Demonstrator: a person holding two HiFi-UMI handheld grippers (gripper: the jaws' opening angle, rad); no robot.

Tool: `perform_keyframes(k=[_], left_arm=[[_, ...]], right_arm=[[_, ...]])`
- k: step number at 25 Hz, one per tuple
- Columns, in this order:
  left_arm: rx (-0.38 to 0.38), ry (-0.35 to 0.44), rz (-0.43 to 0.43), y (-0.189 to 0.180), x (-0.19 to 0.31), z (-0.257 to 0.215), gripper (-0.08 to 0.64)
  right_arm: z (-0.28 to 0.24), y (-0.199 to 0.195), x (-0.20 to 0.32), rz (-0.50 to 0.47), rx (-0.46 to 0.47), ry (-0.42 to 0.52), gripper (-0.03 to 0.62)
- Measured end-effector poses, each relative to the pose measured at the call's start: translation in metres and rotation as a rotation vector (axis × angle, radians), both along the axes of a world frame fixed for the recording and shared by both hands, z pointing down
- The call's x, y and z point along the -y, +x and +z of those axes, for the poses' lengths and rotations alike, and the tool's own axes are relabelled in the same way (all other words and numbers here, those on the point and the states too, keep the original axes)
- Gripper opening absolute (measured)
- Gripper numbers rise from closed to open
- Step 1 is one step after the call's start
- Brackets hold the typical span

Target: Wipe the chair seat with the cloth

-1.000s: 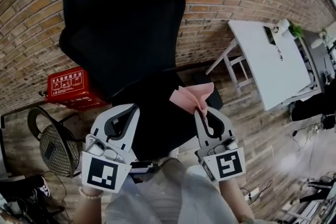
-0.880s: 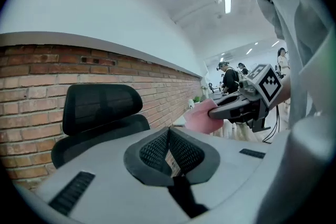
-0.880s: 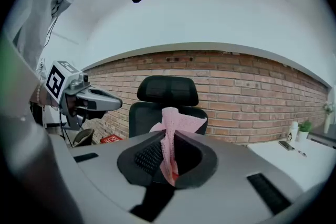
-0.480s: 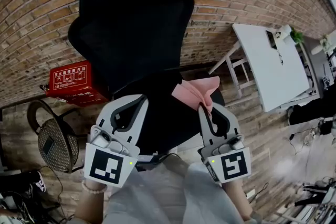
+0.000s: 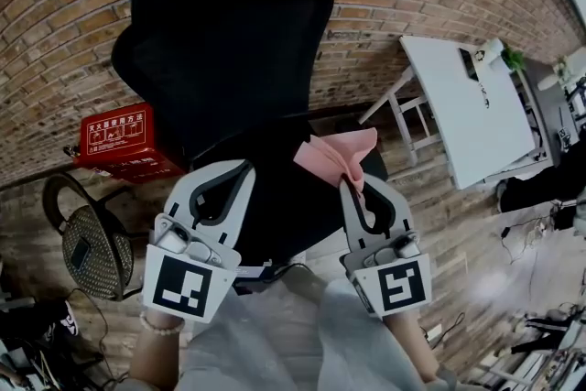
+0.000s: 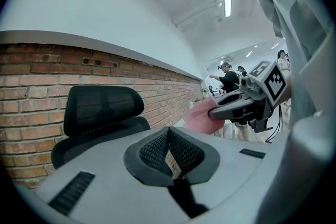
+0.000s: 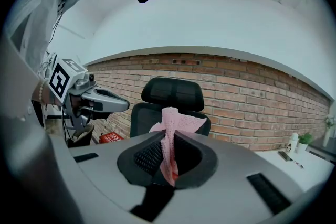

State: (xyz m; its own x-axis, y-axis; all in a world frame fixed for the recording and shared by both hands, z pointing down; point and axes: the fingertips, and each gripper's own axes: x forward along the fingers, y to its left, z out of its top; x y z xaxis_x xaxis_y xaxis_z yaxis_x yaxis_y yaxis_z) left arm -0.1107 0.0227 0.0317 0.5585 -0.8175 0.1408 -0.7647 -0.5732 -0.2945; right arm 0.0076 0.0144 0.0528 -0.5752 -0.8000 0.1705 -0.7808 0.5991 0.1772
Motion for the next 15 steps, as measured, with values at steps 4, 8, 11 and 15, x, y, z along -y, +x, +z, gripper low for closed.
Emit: perform_keyframes(k=[4, 8, 11, 15], left_arm=[[0.005, -0.002, 0.007, -0.0011, 0.0003, 0.0036, 0.018], [0.013, -0.003, 0.017, -0.0004, -0.0007, 0.0040, 0.018], [-0.003, 0.001, 0.020, -0.0009, -0.0029, 0.0023, 0.018], [-0.016, -0.001, 0.028, 0.0032, -0.0026, 0.0019, 0.018]], right_arm=[[0.0023, -0.0044, -0.0001, -0.003, 0.000, 0.005, 0.057], [-0.0037, -0.0081, 0.0012, 0.009, 0.029, 0.027, 0.057], [-0.0054, -0.0104, -0.0006, 0.005, 0.026, 0.036, 0.058], [-0.0062, -0.0086, -0.0026, 0.016, 0.027, 0.033, 0.057]])
